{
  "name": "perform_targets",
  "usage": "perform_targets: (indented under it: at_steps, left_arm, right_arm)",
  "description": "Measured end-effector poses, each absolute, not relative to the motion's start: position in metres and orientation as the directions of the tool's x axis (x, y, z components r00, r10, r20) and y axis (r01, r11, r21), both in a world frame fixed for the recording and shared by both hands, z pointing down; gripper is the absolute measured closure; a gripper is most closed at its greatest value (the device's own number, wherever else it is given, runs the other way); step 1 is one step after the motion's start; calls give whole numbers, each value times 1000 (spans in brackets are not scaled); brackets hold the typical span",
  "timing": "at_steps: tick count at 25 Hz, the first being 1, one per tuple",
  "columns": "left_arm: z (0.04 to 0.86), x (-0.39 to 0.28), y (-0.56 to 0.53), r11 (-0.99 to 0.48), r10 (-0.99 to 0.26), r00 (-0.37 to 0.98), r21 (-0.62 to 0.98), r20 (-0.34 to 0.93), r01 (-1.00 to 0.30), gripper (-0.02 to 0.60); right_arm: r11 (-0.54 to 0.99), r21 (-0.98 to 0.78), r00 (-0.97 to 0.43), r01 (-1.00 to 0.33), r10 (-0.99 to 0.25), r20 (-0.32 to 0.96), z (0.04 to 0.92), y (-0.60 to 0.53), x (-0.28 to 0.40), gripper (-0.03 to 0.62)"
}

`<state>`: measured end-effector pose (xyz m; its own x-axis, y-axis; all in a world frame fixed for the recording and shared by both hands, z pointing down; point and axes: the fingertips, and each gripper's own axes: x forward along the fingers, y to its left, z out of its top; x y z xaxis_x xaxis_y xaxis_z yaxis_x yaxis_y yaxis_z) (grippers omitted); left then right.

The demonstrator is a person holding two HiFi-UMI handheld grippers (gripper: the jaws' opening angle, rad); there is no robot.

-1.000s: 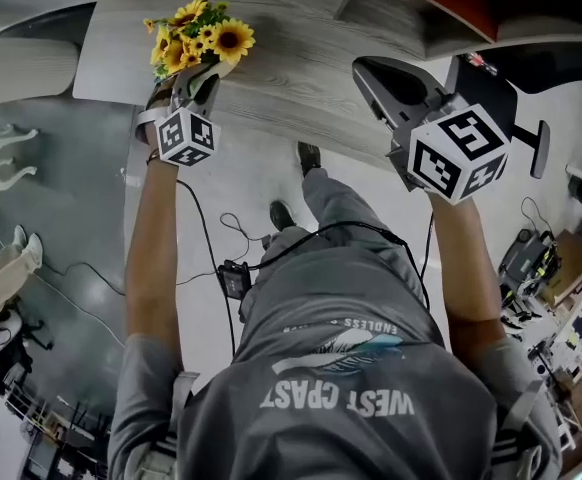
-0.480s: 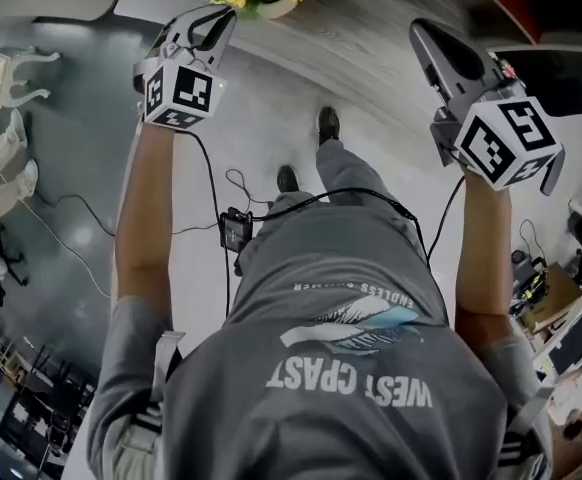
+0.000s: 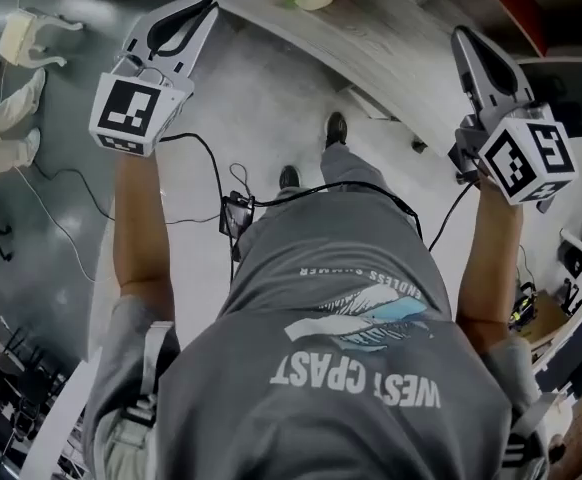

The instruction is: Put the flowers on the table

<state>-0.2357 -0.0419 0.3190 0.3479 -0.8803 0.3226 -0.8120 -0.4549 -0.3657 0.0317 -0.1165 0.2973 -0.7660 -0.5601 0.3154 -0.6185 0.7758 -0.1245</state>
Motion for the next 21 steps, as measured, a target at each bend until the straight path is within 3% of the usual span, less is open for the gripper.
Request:
perform_targets:
  at_steps: [10,21]
  left_arm:
    - [222,-232,44,-384,-922,372,-368,106,-847,546]
    - [216,-206,102,-380,-923,379,-329,71,-865,546]
  right_arm:
    - [783,-89,-775,-616,-583,244,264,-76,27,568]
    - [746,-89,-741,-660,-626,242,261,-30,60,568]
